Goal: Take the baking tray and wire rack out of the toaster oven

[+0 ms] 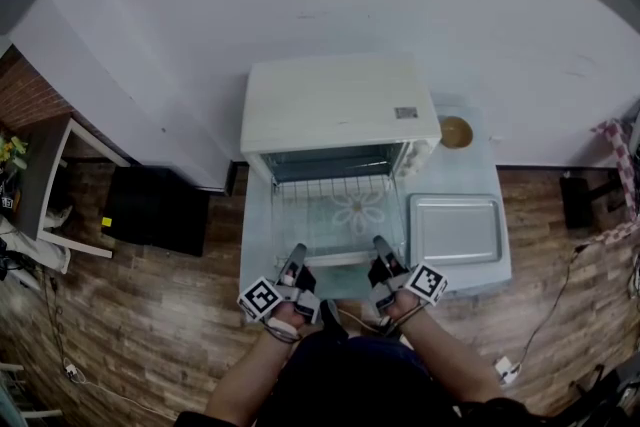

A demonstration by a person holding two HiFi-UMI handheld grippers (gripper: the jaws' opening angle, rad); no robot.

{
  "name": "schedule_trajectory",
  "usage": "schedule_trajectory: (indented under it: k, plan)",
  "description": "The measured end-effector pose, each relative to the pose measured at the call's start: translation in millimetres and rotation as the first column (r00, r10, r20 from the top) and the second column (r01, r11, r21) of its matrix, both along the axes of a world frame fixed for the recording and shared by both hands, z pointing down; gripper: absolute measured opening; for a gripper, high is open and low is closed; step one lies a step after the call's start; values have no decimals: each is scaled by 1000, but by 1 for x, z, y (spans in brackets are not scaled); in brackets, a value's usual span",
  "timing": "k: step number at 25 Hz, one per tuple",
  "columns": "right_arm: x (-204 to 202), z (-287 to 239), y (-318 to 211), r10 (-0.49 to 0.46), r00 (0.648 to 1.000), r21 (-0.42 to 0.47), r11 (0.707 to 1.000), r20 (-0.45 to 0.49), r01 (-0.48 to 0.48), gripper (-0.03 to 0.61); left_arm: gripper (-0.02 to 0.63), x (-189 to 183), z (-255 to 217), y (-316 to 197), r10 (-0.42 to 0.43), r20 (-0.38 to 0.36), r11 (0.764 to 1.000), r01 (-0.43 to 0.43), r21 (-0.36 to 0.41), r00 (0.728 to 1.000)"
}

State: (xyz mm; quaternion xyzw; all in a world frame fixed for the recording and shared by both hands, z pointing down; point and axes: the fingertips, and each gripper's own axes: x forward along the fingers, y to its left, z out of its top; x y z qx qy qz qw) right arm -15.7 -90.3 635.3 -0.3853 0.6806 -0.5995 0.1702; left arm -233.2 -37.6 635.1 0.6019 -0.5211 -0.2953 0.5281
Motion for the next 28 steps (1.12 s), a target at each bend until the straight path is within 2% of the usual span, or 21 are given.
schedule_trajectory:
  k: [5, 6, 8, 9, 11, 12, 14, 16, 19, 21, 22, 24, 25, 26, 27, 28]
  plan:
    - [5, -2, 14, -25, 1000, -14, 1000, 6, 25, 12, 9, 4, 2, 20, -1, 24, 1000, 2, -28, 1000]
    - [4, -7, 15, -42, 999, 20, 999, 11, 42, 12, 9, 6, 0, 22, 2, 23, 1000, -2, -11, 1000]
    - [3, -25, 10, -98, 995, 164, 982, 10, 95, 12, 9, 16, -10, 22, 14, -8, 999, -14, 51, 1000]
    - [7, -26, 12, -99, 995, 160, 982, 7, 97, 12, 9, 21, -15, 22, 21, -19, 997, -20, 72, 1000]
    - [21, -12, 25, -61, 998, 29, 998, 4, 61, 12, 9, 30, -20, 26, 33, -26, 996, -30, 83, 999]
    - [25, -13, 27, -63, 998, 29, 998, 4, 63, 12, 9, 34, -20, 28, 37, -22, 996, -35, 78, 999]
    - [32, -16, 28, -76, 997, 59, 995, 1, 75, 12, 9, 46, -24, 28, 46, -40, 994, -41, 104, 998]
    - [38, -26, 24, -101, 995, 143, 985, 7, 99, 12, 9, 54, -19, 32, 44, -28, 996, -41, 82, 999]
    - [54, -33, 22, -120, 993, 208, 971, 6, 116, 12, 9, 77, -25, 30, 57, -56, 992, -50, 119, 997]
    - [68, -37, 18, -132, 991, 262, 956, -13, 131, 12, 9, 88, -16, 33, 57, -29, 997, -55, 63, 998]
    - [79, -31, 20, -114, 993, 227, 967, -16, 115, 12, 9, 95, -14, 32, 63, -26, 997, -61, 57, 998]
    - [103, -12, 31, -48, 999, 73, 996, -13, 49, 12, 9, 112, -15, 30, 79, -30, 995, -77, 69, 996]
    - [112, -11, 32, -40, 999, 71, 997, -13, 41, 12, 9, 124, -21, 25, 95, -44, 990, -90, 110, 995]
    - [118, -18, 28, -55, 998, 140, 989, -15, 57, 12, 9, 135, -26, 20, 113, -55, 983, -103, 153, 992]
    - [125, -25, 23, -72, 997, 211, 975, -20, 74, 14, 9, 145, -26, 18, 124, -53, 980, -114, 161, 991]
    - [134, -29, 20, -76, 997, 250, 965, -26, 80, 14, 9, 152, -20, 19, 126, -41, 985, -119, 127, 991]
